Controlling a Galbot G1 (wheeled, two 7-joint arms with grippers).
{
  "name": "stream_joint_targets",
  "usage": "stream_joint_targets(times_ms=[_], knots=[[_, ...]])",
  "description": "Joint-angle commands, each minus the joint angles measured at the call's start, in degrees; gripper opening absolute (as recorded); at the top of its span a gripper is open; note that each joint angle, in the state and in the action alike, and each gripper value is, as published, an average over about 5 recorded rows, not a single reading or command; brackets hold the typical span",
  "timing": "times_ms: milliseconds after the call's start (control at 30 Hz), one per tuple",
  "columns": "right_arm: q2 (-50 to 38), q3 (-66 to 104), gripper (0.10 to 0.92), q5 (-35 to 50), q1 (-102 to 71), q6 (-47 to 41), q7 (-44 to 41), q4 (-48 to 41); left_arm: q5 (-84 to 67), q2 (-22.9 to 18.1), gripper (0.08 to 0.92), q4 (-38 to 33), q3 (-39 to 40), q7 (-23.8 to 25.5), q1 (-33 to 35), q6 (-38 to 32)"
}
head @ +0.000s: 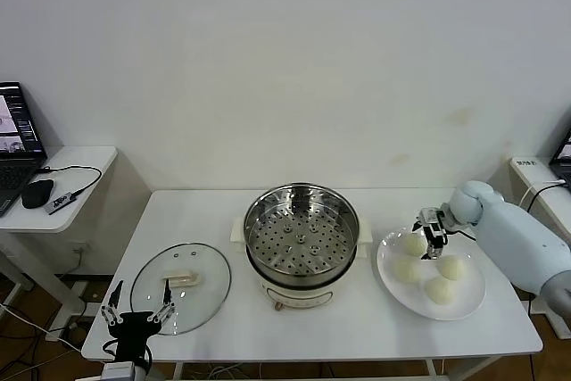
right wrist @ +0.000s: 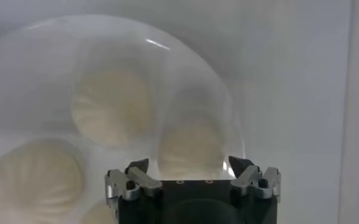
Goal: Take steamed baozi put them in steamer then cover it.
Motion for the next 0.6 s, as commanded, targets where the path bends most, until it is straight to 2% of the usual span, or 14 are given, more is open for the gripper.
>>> stream_joint_targets(times_ms=[33,333,600], knots=[[1.3,-0.6,0.672,-0.6,0.5,-0.1,0.0,-1.7,-0.1,0.1,0.823,0.0,0.0,-0.1,0.0,0.0],[-0.7,-1.8,0.659,0.8,1.9,-0.5,-1.1,0.8,-0.2,0.1,0.823,-0.6,0.0,-0.2,0.2,0.0],[-7.4,-6.7,0.645,7.4,7.0,-2.4,-2.7,9.7,-0.4,0.4,0.823,-1.1,0.1,-0.3,0.1,0.1]])
